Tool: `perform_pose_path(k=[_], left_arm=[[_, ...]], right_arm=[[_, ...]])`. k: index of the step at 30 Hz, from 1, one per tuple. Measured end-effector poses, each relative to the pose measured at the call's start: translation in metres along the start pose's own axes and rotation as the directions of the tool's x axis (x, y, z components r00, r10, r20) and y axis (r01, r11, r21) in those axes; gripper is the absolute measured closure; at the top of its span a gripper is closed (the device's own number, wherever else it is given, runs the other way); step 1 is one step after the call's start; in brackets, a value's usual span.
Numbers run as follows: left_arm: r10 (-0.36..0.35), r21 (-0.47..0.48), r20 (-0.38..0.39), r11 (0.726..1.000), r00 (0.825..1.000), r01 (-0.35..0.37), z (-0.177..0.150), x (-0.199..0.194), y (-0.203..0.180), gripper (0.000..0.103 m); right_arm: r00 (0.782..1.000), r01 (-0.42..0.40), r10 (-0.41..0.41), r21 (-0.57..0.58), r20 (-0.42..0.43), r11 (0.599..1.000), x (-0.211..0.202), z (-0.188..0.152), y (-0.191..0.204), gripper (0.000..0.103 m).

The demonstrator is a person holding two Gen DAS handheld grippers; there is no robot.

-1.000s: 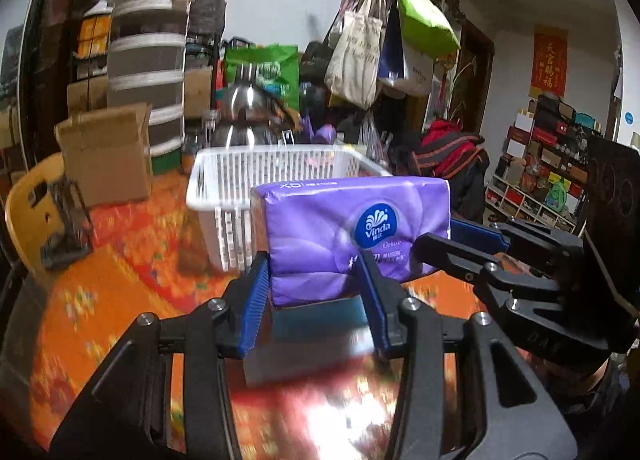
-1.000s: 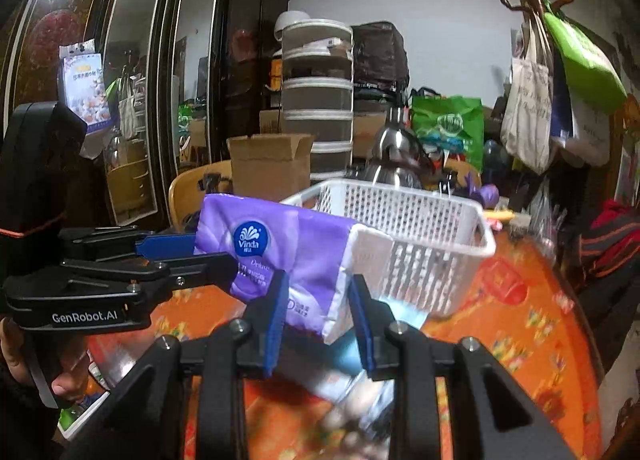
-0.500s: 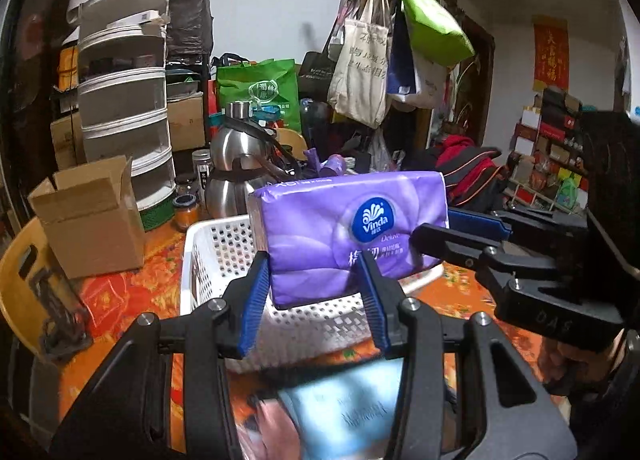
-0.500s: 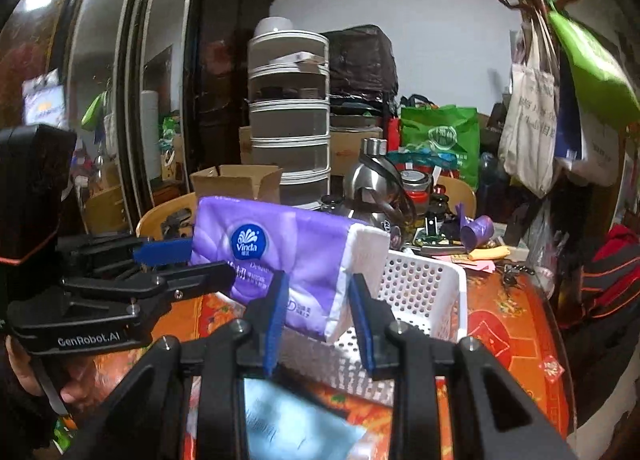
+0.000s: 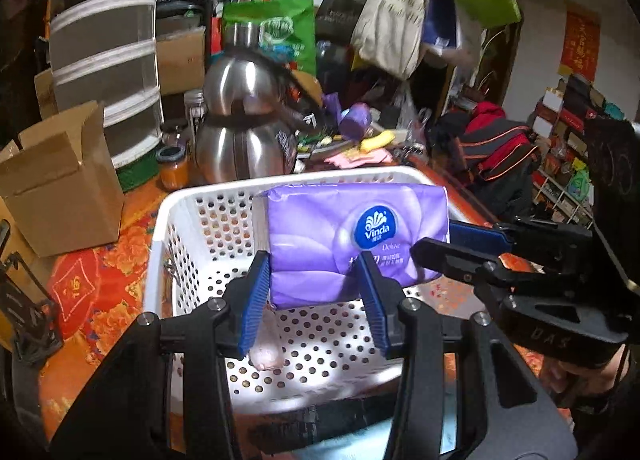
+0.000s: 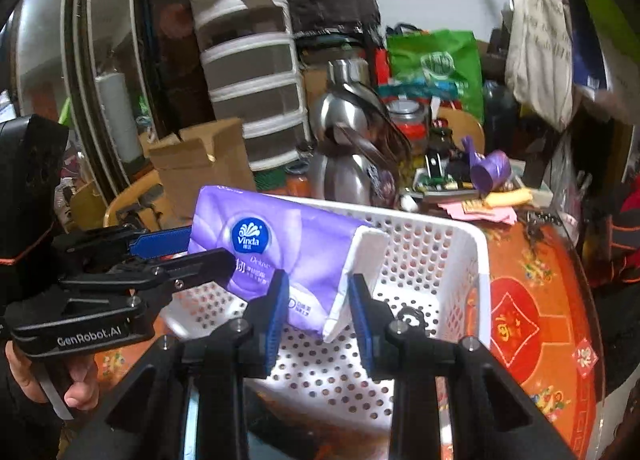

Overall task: Organize soft objects
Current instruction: 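Carry the purple tissue pack into the basket and open the left tool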

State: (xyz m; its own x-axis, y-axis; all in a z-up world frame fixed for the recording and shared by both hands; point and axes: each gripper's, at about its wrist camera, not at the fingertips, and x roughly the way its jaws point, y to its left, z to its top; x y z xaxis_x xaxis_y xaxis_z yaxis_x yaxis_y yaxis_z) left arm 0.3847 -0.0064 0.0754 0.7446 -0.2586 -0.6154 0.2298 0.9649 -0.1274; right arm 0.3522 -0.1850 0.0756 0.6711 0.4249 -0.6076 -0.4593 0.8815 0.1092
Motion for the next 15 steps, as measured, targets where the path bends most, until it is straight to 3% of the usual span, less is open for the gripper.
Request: perform_pose_path(k=[4,9,13,14,15], left_arm=[[0.033,-0.003,-0.045,0.999,0.998,-0.033,-0.002,0.033,0.003,0.062],[-0.014,-0.085,-0.095,0.996,0.995,0.006,-0.002,0.057,0.018,0.062],[0.000,-0.117,-0.132,0.993,0.991,-0.015,-0.004,0.077,0.023,0.059],[0.006,-0.122,-0.128,0.992,0.992,-0.021,-0.005,0.078,0.024,0.053],[0.017,-0.122,-0.115,0.992,0.993,-0.031,-0.005,0.076,0.025,0.037]], right_arm=[[0.998,0.023,-0.023,0.000,-0.062,1.000,0.025,-0.005,-0.007,0.074],[0.994,0.034,-0.033,0.008,-0.099,0.999,0.038,-0.002,-0.013,0.074],[0.986,0.075,-0.074,-0.002,-0.149,0.997,0.055,-0.003,-0.016,0.073],[0.984,0.093,-0.092,-0.001,-0.150,0.996,0.058,-0.003,-0.018,0.073],[0.984,0.097,-0.095,0.006,-0.149,0.995,0.058,-0.004,-0.020,0.072]])
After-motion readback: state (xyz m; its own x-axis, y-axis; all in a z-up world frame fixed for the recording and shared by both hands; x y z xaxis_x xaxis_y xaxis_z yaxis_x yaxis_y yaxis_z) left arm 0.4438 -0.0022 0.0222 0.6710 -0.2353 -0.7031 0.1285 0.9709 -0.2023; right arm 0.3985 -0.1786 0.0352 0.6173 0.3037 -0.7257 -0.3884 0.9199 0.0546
